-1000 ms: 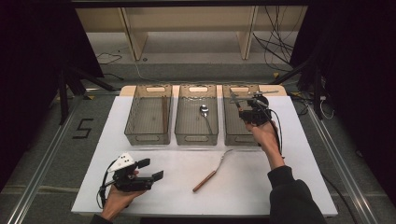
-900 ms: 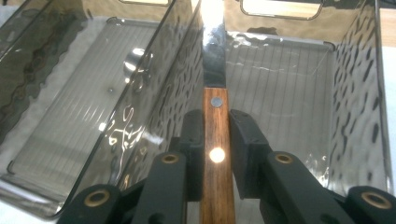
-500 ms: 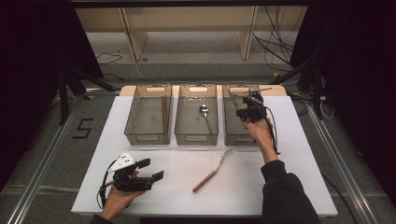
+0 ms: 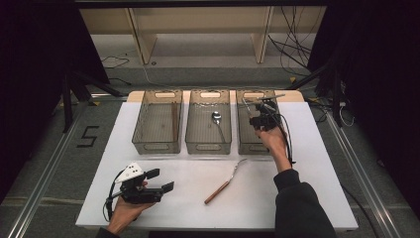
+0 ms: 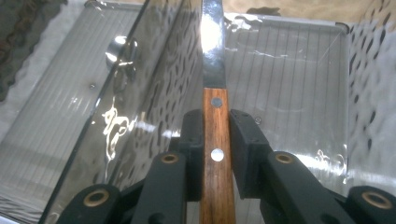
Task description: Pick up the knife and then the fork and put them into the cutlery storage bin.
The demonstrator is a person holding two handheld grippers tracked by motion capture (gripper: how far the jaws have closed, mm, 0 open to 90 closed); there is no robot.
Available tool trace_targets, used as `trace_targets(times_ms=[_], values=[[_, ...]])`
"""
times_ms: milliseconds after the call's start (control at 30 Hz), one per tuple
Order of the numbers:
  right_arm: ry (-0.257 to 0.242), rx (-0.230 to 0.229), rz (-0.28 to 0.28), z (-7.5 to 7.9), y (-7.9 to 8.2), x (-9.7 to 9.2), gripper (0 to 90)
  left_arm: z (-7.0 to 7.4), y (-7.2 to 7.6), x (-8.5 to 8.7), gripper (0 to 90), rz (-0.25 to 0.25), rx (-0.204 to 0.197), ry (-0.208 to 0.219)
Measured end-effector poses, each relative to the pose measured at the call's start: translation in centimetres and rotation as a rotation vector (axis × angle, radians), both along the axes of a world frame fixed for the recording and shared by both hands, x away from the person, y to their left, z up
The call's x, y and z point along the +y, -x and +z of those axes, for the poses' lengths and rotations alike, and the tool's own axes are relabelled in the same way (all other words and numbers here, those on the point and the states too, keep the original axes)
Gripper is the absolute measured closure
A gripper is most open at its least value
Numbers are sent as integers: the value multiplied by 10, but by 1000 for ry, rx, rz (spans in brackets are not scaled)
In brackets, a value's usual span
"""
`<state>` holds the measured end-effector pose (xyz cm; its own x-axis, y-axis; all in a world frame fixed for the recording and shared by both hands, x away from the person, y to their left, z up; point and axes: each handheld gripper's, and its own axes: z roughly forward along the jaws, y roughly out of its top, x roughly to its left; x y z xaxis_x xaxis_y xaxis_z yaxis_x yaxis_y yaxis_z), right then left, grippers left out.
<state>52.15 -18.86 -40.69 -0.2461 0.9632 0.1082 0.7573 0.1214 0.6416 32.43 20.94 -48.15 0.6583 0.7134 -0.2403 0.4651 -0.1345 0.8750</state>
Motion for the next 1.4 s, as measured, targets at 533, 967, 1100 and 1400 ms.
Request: trace_targets(times_ms=[533,967,1100,1400], values=[[-91,-43,51,12,11,-4,487,0,0,-1,185,-1,7,0],[-151,-206,226,31,79,-3,372,2,2,-10,181,-30,19,0],[-174,-231,257,26,103,-8,365,4,3,-19,179,-52,28,-5],[-171,-239,271,4,139,-26,341,6,4,-44,179,-90,58,-38]])
